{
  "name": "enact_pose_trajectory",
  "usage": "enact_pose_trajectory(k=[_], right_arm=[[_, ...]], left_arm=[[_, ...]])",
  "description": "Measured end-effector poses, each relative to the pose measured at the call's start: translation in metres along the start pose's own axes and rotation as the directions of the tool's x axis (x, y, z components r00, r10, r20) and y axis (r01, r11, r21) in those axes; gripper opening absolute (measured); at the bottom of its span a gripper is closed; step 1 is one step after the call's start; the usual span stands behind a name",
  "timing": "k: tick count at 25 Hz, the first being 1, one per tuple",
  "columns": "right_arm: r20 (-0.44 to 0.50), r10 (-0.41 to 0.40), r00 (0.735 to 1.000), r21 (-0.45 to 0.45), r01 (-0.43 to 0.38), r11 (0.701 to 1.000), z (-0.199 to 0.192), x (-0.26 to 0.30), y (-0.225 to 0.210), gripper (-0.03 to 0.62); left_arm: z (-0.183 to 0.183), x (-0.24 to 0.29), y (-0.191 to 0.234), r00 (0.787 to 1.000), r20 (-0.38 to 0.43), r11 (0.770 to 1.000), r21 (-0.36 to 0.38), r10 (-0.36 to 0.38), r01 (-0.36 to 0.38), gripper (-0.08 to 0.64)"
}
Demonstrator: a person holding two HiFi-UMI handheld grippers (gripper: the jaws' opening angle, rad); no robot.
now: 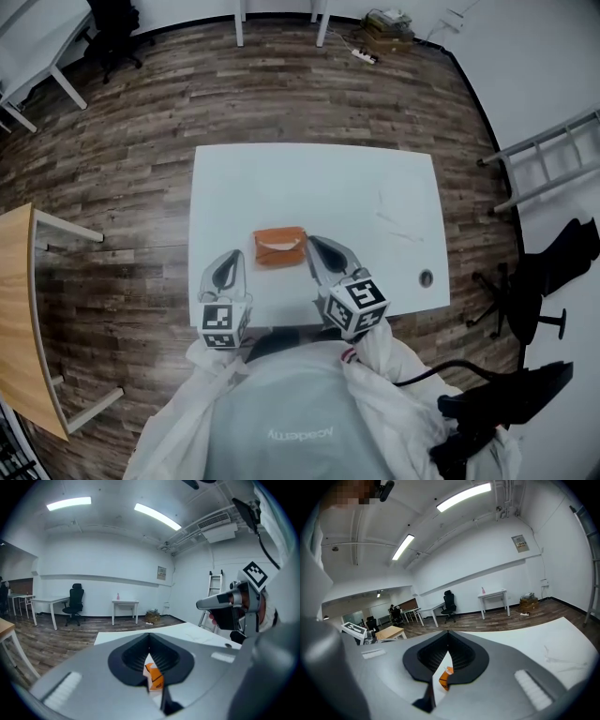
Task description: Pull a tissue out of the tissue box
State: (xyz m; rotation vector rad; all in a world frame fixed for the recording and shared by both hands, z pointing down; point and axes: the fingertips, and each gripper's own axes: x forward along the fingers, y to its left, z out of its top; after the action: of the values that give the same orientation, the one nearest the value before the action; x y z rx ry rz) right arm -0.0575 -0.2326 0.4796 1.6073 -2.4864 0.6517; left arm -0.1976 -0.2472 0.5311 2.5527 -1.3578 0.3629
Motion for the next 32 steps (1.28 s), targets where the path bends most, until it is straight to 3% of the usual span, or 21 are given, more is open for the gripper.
enact_pose_trajectory(k=[14,32], right_arm=[[-0.013,-0.083,0.996,0.036,0.083,0.996,-0.007,-0.011,-0.015,0.002],[0.006,-0.025,1.0,0.05,0.025,0.998,-0.004,-0.004,-0.013,0.002]], left_arm=[[0.001,0.017,-0.016,0.996,-0.023,0.996,0.007,-0.086,0.087,0.0],[0.009,0.01,-0.011,0.999,-0.02,0.999,0.037,-0.033,0.034,0.0]])
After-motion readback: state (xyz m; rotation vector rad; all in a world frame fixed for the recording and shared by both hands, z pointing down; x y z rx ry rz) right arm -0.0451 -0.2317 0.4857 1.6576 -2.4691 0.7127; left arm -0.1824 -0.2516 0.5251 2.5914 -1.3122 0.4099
